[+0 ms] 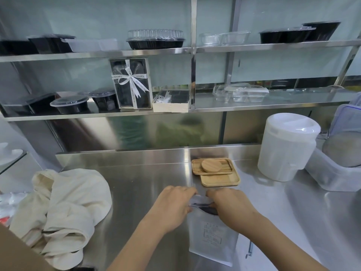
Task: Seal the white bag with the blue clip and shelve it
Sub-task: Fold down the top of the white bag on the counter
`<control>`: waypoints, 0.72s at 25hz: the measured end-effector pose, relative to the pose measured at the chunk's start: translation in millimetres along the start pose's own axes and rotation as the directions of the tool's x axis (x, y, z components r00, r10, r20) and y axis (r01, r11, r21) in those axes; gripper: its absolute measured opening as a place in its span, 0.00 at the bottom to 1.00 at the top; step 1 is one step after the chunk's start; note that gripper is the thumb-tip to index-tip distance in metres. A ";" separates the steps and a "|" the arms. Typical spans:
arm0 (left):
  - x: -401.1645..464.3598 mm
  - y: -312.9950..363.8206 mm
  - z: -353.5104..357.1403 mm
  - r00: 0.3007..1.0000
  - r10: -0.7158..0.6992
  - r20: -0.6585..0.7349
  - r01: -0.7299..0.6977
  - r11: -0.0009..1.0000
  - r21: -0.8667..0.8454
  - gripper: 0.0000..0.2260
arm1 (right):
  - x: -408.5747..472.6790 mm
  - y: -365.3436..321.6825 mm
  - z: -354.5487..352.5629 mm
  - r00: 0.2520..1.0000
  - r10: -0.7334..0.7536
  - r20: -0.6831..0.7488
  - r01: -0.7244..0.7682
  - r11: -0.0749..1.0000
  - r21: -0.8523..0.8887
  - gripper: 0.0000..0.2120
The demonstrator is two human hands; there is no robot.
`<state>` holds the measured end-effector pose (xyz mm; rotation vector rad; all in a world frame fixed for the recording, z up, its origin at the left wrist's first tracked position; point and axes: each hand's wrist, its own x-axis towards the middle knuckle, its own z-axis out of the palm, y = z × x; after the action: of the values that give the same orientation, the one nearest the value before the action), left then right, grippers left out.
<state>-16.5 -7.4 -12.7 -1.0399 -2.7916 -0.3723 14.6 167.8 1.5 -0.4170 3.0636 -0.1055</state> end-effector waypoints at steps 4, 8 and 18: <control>-4.8 -11.5 20.3 0.986 -0.165 0.030 0.162 0.891 -0.425 0.04 | -1.3 -2.1 -7.8 0.999 -0.008 0.043 0.007 1.000 0.011 0.08; -9.8 -11.2 42.7 0.963 -0.268 0.013 0.209 0.717 -0.665 0.04 | 1.7 -0.3 -9.9 1.000 -0.012 0.027 0.011 0.999 0.047 0.13; -9.1 -1.9 57.3 0.954 -0.282 -0.101 0.144 0.728 -0.670 0.10 | 9.1 -12.3 -10.4 1.000 -0.011 0.018 0.008 0.990 0.143 0.06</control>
<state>-13.4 1.4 -70.0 -0.6970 -2.6275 -1.4922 8.5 154.2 12.4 -0.4213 3.0106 -0.3169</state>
